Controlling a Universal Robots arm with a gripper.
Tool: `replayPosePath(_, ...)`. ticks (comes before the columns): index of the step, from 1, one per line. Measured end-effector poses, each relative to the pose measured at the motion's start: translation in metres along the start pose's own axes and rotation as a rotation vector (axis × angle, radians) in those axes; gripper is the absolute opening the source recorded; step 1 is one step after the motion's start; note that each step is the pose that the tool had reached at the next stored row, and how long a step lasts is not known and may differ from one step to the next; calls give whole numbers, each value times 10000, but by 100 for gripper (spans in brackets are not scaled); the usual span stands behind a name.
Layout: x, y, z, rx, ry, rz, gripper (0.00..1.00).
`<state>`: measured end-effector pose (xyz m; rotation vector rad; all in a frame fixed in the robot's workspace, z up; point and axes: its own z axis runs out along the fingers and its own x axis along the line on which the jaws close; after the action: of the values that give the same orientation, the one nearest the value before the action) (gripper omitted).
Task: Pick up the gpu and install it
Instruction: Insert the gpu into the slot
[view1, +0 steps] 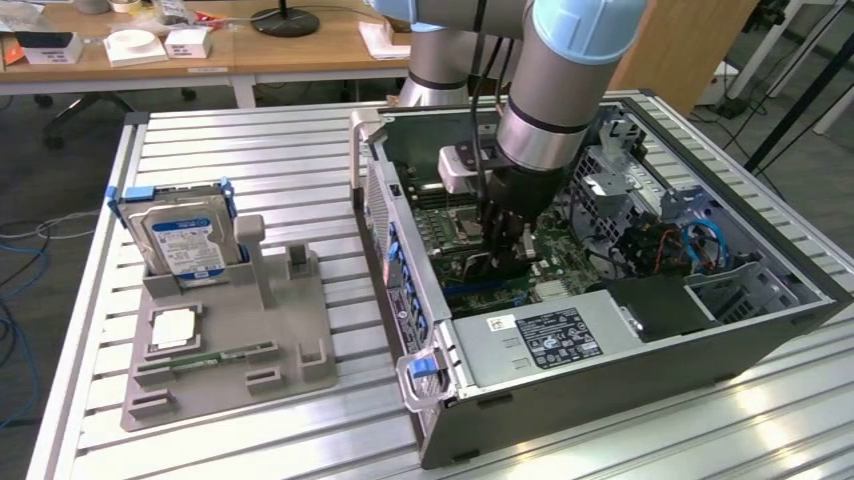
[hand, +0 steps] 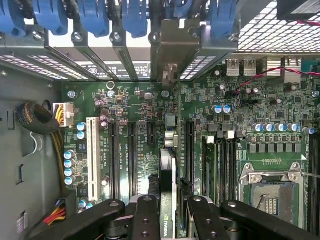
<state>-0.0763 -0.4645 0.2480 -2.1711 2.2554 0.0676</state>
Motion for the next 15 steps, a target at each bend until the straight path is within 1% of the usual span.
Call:
replayPosePath(4, 1, 12, 16, -1, 8, -2, 26)
replayPosePath(6, 0, 17, 24, 1, -3, -2, 26)
replayPosePath(15, 0, 17, 22, 1, -3, -2, 26)
